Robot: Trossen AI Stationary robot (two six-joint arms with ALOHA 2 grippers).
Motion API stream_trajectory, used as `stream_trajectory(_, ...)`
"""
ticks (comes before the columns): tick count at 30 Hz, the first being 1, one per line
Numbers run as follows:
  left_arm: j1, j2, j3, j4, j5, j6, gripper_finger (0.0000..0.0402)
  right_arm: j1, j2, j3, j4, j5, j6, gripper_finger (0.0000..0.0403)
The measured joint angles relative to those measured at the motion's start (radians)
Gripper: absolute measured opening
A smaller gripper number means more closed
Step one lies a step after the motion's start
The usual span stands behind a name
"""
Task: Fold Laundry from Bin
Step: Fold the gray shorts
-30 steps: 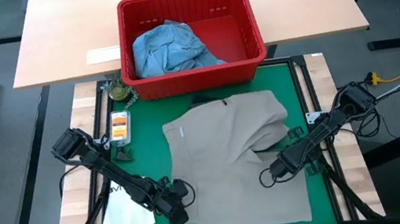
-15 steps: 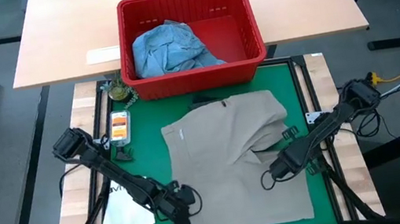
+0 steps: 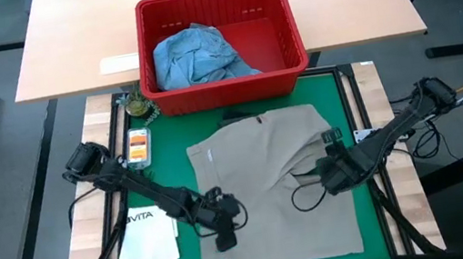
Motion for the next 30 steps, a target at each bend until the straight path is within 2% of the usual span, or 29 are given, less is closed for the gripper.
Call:
stream_trajectory(12, 0.109, 0.0, 0.001, 0.002, 0.0, 0.073, 0.0128, -0.179, -0.003, -0.001, 0.156, 0.022, -0.182, 0.0098)
stream_trajectory(18, 0.131, 0.0, 0.001, 0.003, -0.008, 0.093, 0.0128, -0.258, -0.002, -0.001, 0.19, 0.016, -0.193, 0.0098)
stream_trajectory(23, 0.142, 0.0, 0.001, 0.003, -0.008, 0.094, 0.0128, -0.277, -0.002, -0.001, 0.255, -0.036, -0.272, 0.0099)
stream_trajectory(30, 0.144, -0.001, 0.001, 0.003, -0.008, 0.094, 0.0128, -0.275, -0.001, -0.001, 0.345, -0.046, -0.339, 0.0099)
